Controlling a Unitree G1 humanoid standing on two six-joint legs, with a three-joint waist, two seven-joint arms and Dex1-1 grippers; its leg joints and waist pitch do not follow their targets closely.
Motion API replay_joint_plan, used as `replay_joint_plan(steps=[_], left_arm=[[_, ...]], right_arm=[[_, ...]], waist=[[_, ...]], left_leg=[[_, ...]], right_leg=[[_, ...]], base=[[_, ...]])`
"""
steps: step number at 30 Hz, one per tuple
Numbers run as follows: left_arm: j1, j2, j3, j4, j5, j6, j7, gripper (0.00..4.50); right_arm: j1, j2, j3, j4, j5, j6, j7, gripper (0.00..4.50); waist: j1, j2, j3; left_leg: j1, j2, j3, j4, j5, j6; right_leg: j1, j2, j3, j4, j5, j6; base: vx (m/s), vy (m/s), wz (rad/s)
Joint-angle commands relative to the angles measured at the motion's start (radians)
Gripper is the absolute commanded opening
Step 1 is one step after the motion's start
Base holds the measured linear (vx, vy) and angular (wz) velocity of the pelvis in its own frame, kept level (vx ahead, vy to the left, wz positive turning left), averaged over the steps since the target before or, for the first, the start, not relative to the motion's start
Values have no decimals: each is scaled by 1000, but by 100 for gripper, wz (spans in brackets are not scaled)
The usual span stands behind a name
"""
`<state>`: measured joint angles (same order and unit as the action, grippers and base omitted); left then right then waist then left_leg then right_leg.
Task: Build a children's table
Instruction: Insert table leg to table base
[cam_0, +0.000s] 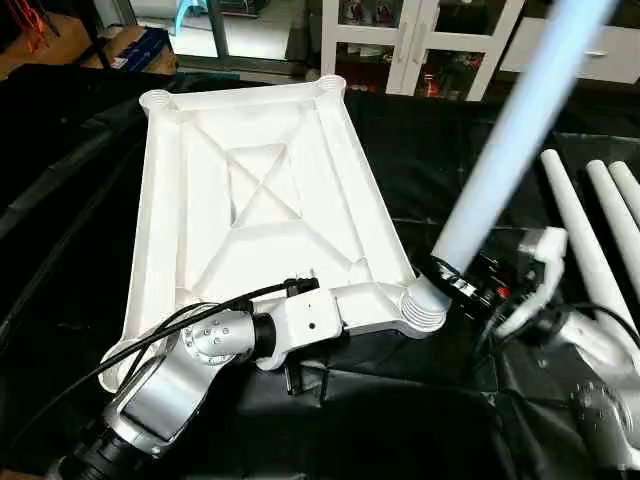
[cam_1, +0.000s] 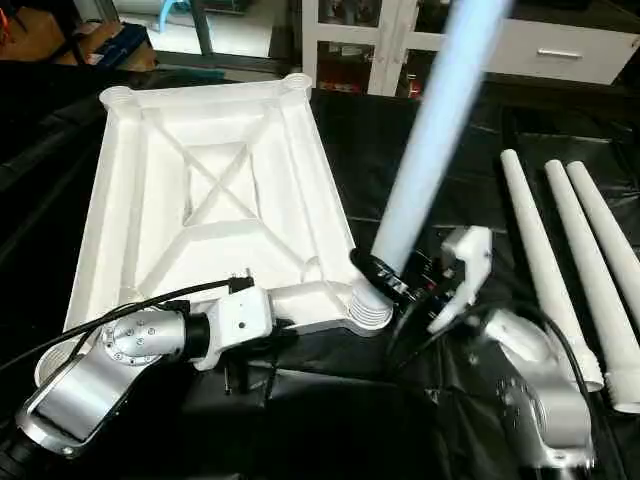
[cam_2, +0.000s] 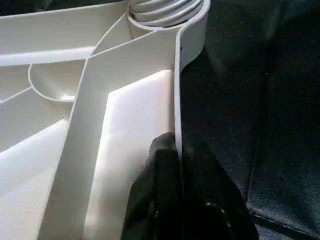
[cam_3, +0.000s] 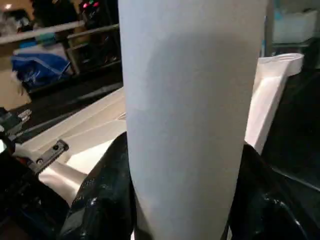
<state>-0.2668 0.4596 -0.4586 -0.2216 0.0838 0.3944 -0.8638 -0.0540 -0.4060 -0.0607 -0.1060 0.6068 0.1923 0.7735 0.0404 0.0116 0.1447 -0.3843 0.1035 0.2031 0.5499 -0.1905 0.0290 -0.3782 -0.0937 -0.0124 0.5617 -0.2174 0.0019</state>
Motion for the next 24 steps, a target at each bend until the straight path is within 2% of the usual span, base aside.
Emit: replay_joint_plan(steps=[1, 2, 5, 13, 16, 17, 19, 20, 21, 24], left_arm=[[35, -6, -30, 53, -1, 13, 5, 5], [35, -6, -29, 52, -1, 13, 6, 5], [35, -7, -28, 53, 0, 13, 6, 5], [33, -8, -28, 52, -1, 17, 4, 5], [32, -8, -29, 52, 0, 17, 3, 5], [32, -8, -29, 52, 0, 17, 3, 5], [30, -10, -30, 54, 0, 17, 3, 5], [30, -10, -30, 54, 1, 17, 3, 5], [28, -11, -29, 55, 1, 17, 4, 5], [28, -13, -30, 56, 1, 17, 6, 5]], right_arm=[[74, -8, 16, 87, -46, 47, -23, 187], [91, -4, 23, 82, -60, 32, -25, 187], [128, -3, 47, 67, -108, -7, -30, 187], [169, -9, 95, 53, -184, -67, -26, 187], [169, -22, 130, 61, -219, -86, -21, 187], [169, -22, 130, 61, -219, -86, -21, 187], [162, -31, 155, 60, -248, -98, -15, 187], [162, -32, 157, 60, -250, -98, -15, 187], [160, -40, 172, 59, -265, -103, -7, 187], [159, -47, 188, 59, -274, -98, 4, 187]], waist=[[-7, -8, -16], [-8, -8, -15], [-5, -8, -14], [-4, -8, -12], [-5, -7, -9], [-6, -8, -6], [-7, -8, -5], [-10, -9, -2], [-10, -10, -5], [-11, -12, 0]], left_leg=[[33, 136, -66, -97, -308, 8], [30, 135, -67, -98, -309, 9], [34, 136, -65, -99, -321, -1], [31, 135, -66, -98, -303, 16], [31, 136, -68, -102, -340, 4], [32, 137, -70, -105, -375, -12], [34, 136, -71, -106, -395, -22], [34, 136, -74, -108, -423, -35], [36, 137, -75, -107, -426, -39], [37, 136, -78, -110, -465, -49]], right_leg=[[-7, -75, 47, -68, -204, -172], [-5, -75, 47, -67, -198, -172], [-9, -74, 48, -70, -204, -161], [-4, -76, 48, -67, -167, -167], [-6, -75, 48, -72, -221, -157], [-9, -77, 49, -76, -272, -147], [-11, -77, 51, -78, -303, -138], [-12, -78, 52, -82, -346, -125], [-13, -79, 53, -82, -347, -125], [-14, -80, 55, -86, -383, -118]], base=[[0, 0, 0], [0, 0, 0], [0, 0, 0], [0, 0, 0], [0, 0, 0], [0, 0, 0], [0, 0, 0], [0, 0, 0], [0, 0, 0], [0, 0, 0]])
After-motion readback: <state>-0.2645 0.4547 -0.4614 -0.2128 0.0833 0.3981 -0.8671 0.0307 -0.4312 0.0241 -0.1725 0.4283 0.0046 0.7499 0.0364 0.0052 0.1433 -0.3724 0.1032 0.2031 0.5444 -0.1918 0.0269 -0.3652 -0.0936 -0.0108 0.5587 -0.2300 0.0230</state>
